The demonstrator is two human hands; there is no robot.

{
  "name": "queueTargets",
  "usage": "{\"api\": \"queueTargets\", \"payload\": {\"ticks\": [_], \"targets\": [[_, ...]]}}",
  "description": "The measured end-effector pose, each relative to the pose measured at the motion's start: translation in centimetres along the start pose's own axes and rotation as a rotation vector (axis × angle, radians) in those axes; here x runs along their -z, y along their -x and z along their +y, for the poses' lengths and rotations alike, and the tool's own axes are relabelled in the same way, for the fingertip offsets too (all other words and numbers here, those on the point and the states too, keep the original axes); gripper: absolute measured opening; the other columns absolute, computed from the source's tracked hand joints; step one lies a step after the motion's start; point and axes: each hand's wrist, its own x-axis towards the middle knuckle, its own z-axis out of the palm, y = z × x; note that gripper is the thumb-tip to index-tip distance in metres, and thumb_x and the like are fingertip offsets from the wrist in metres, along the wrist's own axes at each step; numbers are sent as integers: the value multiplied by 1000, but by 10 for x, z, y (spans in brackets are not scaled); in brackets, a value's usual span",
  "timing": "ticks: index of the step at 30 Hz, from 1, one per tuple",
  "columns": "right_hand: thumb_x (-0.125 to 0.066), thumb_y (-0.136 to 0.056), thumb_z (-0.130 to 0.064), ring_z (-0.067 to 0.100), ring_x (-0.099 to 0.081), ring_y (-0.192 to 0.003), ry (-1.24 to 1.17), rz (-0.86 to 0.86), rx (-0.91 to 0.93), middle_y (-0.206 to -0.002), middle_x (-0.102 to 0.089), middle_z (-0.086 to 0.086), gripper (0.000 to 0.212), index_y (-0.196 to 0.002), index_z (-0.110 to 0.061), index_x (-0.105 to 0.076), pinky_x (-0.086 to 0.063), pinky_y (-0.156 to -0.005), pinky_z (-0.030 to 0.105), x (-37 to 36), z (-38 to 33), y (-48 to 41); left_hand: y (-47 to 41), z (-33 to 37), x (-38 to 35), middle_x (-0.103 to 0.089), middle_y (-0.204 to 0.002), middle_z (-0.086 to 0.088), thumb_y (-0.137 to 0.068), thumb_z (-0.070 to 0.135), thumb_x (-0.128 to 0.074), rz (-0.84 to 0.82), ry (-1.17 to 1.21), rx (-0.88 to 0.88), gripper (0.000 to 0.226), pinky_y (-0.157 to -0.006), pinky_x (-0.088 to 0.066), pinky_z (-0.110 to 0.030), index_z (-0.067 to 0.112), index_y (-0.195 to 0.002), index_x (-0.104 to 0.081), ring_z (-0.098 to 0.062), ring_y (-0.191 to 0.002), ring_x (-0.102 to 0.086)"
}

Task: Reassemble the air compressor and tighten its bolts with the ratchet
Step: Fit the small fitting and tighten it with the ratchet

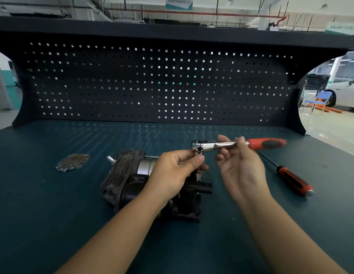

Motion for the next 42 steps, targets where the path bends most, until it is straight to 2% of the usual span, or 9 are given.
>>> {"api": "queueTargets", "payload": {"ticks": [5, 8, 12, 20, 27, 30, 36, 39, 42], "targets": [[-54, -97, -16, 10, -61, -71, 684, -431, 837, -88, -64, 7, 19, -91, -35, -55, -50, -70, 17, -4, 12, 25, -1, 2, 1, -74, -77, 7, -87, 12, -63, -10, 53, 73, 10, -74, -51, -17, 16, -89, -72, -4, -77, -69], [-55, -93, 2, -7, -62, -69, 1222, -529, 391, -84, -57, -6, 59, -55, -41, -67, -46, -73, 9, -18, 15, 16, 1, 3, 1, -61, -52, 13, -82, -13, -52, -24, 91, 61, 44, -50, -41, -8, 21, -59, -68, 5, -50, -56], [-56, -96, -20, 9, -66, -84, 687, -435, 810, -93, -68, -6, 24, -94, -42, -65, -52, -77, 21, -6, 17, 31, 1, 5, 1, -73, -72, 5, -89, 16, -62, -10, 16, 56, 19, -71, -51, -18, 17, -75, -75, -6, -72, -68], [-36, -103, -29, 3, -49, -46, -3, 10, -258, -85, -75, -1, 24, -99, -11, -52, -44, -47, 16, 13, 5, -6, -1, 3, 0, -74, -78, 11, -93, 31, -56, 2, -120, 74, 21, -86, -46, -23, 24, -80, -71, -6, -88, -67], [-50, -97, -37, 9, -62, -72, 700, -393, 777, -95, -72, -5, 8, -94, -35, -58, -50, -67, 19, 7, 10, 21, 2, 3, -4, -73, -70, 6, -86, 24, -66, 90, -29, 57, 6, -65, -48, -11, 22, -82, -70, 0, -68, -66], [-51, -93, -49, 0, -63, -98, 923, -471, 888, -102, -65, -21, 20, -103, -34, -60, -47, -84, 13, 7, 15, 28, 3, 4, -3, -69, -62, 11, -83, 27, -66, 90, -23, 42, 12, -58, -44, -9, 22, -72, -71, 5, -59, -61], [-44, -99, -33, 10, -63, -63, 358, -144, 298, -90, -75, 3, 25, -94, -13, -58, -52, -68, 24, 3, 5, 12, 0, 3, 0, -74, -75, 8, -91, 28, -59, 14, -44, 92, 18, -76, -48, -20, 16, -86, -71, 0, -76, -66], [-31, -103, -34, 16, -51, -69, 87, -16, -234, -64, -70, -3, 35, -108, -8, -54, -45, -94, 39, 12, 5, -5, 1, 6, -2, -74, -78, 11, -92, 27, -57, -53, -64, 75, 15, -78, -45, -8, 22, -85, -70, 4, -83, -67], [-36, -102, -30, 11, -49, -58, 72, 6, -181, -67, -71, -2, 26, -101, -11, -53, -47, -86, 33, 14, 10, -3, 0, 6, 0, -74, -82, 13, -93, 31, -55, -75, -86, 92, 16, -79, -43, -6, 25, -89, -69, 6, -88, -65]]}}
